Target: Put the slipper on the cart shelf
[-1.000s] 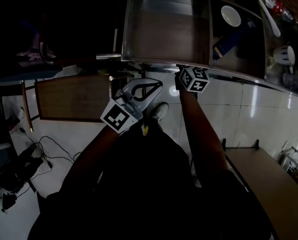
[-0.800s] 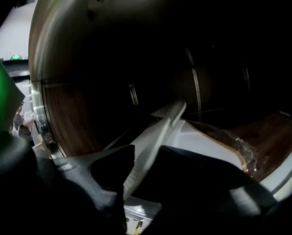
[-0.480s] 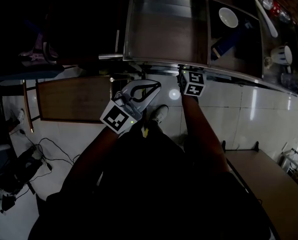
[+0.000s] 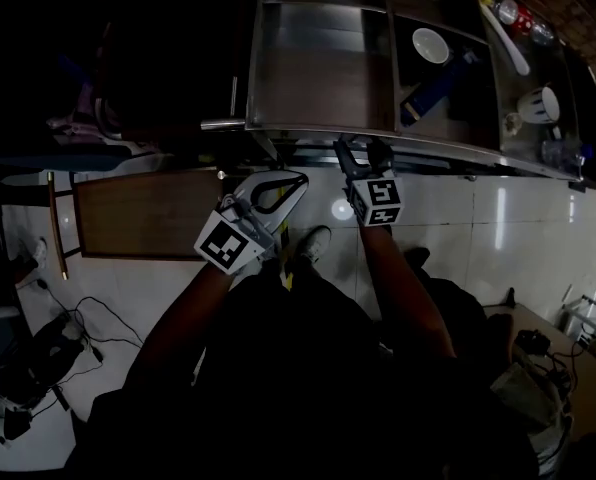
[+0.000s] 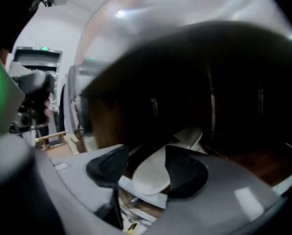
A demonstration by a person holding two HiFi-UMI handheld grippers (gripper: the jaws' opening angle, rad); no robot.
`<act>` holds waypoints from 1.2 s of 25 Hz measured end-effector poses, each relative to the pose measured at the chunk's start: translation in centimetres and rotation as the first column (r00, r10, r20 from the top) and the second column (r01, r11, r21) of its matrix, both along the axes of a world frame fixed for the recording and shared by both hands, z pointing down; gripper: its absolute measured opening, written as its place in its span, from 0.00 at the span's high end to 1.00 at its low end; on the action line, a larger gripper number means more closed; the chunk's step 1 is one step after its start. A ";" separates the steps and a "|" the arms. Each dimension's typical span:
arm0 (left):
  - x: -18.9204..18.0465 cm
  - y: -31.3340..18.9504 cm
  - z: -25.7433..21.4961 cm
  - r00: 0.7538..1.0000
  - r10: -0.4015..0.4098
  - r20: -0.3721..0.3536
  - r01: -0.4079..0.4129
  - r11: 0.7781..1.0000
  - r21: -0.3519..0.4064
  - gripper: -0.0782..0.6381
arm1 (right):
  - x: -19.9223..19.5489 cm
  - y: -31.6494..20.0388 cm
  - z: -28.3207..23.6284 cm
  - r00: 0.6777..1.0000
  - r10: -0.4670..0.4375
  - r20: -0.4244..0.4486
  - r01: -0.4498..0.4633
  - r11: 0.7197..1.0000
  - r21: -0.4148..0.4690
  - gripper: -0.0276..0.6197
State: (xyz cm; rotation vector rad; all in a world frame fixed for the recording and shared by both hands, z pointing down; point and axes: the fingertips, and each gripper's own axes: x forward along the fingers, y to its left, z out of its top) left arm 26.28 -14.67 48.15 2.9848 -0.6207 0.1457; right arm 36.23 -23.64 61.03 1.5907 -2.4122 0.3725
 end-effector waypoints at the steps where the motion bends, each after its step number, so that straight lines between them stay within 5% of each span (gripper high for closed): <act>1: -0.1 0.0 -0.2 1.000 -0.002 -0.001 0.002 1.000 0.000 0.89 | -0.4 0.8 -0.7 1.000 -0.019 0.006 0.019 1.000 0.012 0.60; 11: -1.5 1.9 -4.7 0.998 -0.004 -0.062 0.007 0.999 0.044 0.89 | -4.2 9.6 -13.4 0.978 -0.178 0.104 0.160 0.973 0.165 0.85; 20: -3.5 5.7 -8.0 0.997 0.013 -0.078 -0.008 0.998 0.063 0.89 | -6.1 15.2 -20.8 0.962 -0.254 0.100 0.224 0.943 0.246 0.95; 24: -3.8 8.2 -8.2 0.995 0.034 -0.090 -0.030 0.999 0.045 0.89 | -8.2 17.6 -21.9 0.947 -0.316 0.049 0.293 0.919 0.262 0.95; 30: -5.3 10.3 -8.6 0.996 0.014 -0.092 -0.011 0.999 0.037 0.89 | -10.8 20.4 -22.0 0.914 -0.397 0.087 0.368 0.899 0.237 0.96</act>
